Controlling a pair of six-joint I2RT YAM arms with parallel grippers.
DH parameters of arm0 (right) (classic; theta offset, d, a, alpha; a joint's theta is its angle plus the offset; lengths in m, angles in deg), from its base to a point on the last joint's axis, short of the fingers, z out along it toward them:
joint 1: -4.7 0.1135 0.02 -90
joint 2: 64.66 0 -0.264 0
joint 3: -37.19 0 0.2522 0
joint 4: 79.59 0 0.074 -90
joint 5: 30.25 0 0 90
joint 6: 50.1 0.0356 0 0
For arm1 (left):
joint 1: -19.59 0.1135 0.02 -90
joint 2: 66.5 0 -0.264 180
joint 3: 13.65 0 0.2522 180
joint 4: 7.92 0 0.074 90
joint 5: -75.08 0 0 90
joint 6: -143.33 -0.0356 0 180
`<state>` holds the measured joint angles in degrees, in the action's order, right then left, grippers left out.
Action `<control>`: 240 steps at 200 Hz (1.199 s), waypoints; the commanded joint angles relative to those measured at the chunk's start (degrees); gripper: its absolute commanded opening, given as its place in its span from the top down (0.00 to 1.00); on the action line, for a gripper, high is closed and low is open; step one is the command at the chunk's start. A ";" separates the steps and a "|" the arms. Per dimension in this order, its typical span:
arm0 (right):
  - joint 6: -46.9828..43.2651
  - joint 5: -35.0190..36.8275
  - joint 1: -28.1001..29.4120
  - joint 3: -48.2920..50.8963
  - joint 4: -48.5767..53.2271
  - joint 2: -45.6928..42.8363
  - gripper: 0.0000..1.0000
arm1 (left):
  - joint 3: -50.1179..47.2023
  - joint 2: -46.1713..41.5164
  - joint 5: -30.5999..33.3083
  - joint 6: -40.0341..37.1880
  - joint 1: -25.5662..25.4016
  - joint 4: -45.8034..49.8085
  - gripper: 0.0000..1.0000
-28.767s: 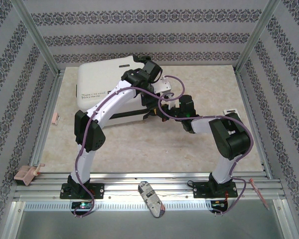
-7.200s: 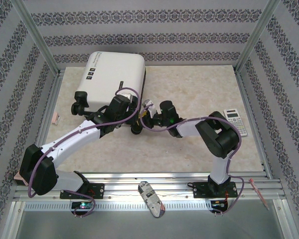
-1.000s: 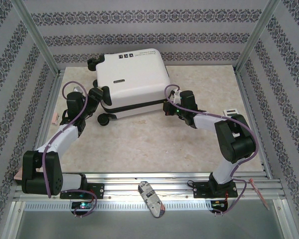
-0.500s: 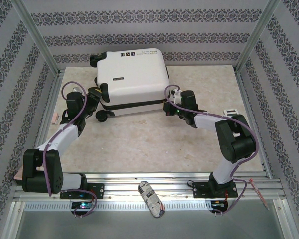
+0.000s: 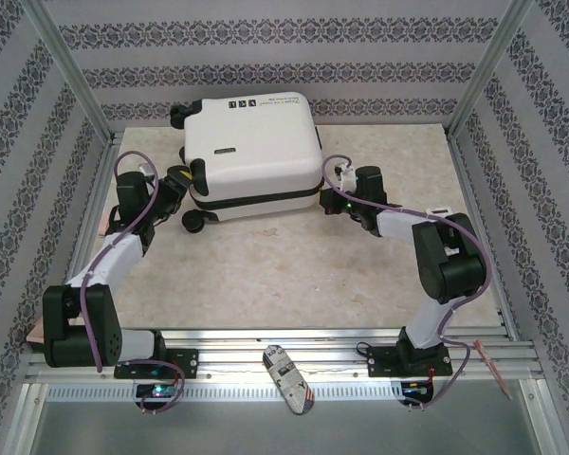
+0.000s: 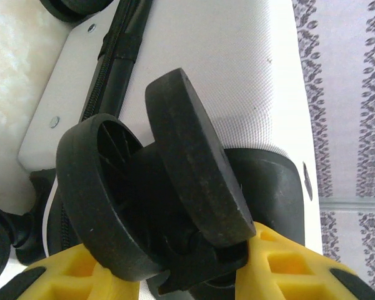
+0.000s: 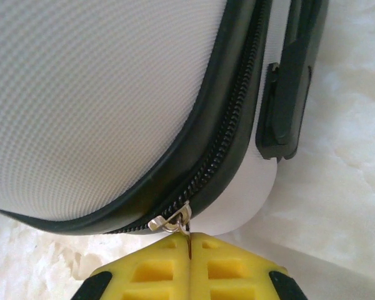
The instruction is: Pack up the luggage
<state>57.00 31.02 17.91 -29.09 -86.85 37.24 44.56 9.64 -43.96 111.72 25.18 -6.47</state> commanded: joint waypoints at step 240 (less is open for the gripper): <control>-2.26 -1.96 6.49 3.20 -11.02 -1.05 1.00 | 49.69 14.81 38.64 -47.08 -33.04 49.44 0.21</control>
<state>53.48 28.90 25.06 -24.87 -94.98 37.38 86.89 17.15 -17.01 71.20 -1.80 35.32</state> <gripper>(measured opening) 0.052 0.779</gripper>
